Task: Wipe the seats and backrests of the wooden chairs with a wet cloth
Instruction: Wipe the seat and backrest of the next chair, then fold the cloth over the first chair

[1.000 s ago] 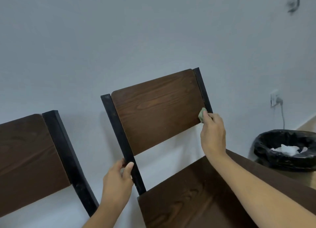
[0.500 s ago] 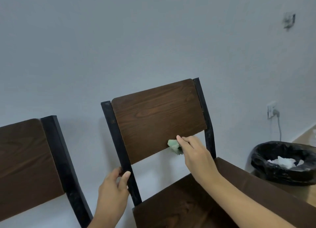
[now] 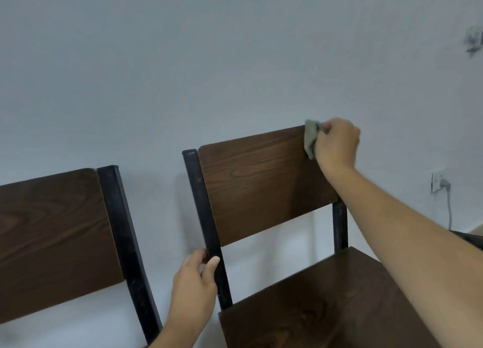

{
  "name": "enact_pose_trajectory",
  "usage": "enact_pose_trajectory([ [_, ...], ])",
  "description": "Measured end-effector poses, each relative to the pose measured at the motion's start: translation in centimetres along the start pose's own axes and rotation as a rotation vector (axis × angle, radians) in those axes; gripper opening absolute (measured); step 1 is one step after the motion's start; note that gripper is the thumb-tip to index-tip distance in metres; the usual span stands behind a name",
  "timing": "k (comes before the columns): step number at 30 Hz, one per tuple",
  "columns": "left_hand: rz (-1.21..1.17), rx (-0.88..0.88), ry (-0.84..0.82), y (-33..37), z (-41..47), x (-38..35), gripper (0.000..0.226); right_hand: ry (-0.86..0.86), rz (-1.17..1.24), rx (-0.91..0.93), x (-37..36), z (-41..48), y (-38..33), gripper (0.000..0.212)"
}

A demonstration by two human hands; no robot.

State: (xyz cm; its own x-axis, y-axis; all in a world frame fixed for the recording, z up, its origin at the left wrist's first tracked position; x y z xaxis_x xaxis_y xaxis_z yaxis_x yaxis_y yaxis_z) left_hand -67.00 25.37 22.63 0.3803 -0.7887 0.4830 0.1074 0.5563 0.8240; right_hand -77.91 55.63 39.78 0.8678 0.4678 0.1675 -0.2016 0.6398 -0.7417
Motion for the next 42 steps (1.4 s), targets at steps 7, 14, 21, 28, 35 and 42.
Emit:
enact_pose_trajectory([
  [7,-0.007,-0.023,-0.004,-0.2,-0.2,0.1,0.045,-0.154,0.193,0.605,-1.8,-14.4,-7.6,0.01],
  [14,-0.037,-0.033,0.003,-0.4,0.1,0.3,0.047,-0.184,0.166,0.47,-2.0,-13.2,-10.1,0.008],
  [21,-0.068,-0.002,-0.04,-0.2,-0.3,0.3,0.05,-0.354,0.056,0.657,-2.1,-22.2,-4.0,0.017],
  [28,0.048,0.024,-0.11,0.2,-3.2,4.6,0.031,-0.76,-0.154,0.338,2.6,-25.0,-2.3,0.01],
  [35,0.439,-0.132,-0.08,-4.3,-14.0,21.1,0.02,-1.163,0.155,0.137,5.9,-37.9,-12.2,0.005],
  [42,0.567,0.044,0.125,-11.9,-28.7,42.2,0.02,-1.545,0.352,0.284,9.3,-56.4,-26.8,0.005],
])
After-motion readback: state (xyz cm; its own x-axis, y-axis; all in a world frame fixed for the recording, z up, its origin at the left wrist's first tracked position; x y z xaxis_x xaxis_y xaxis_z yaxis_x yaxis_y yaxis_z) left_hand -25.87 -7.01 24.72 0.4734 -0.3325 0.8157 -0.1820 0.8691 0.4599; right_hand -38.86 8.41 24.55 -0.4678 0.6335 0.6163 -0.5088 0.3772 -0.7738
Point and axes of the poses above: each hand's wrist, its own z-axis towards the middle knuckle, its own x-axis out of the back of the hand, y = z × x, the point moved 2 cm from there along z, towards the middle knuckle, and after that the axes turned 4 degrees about -x, right-handed, at the moved point
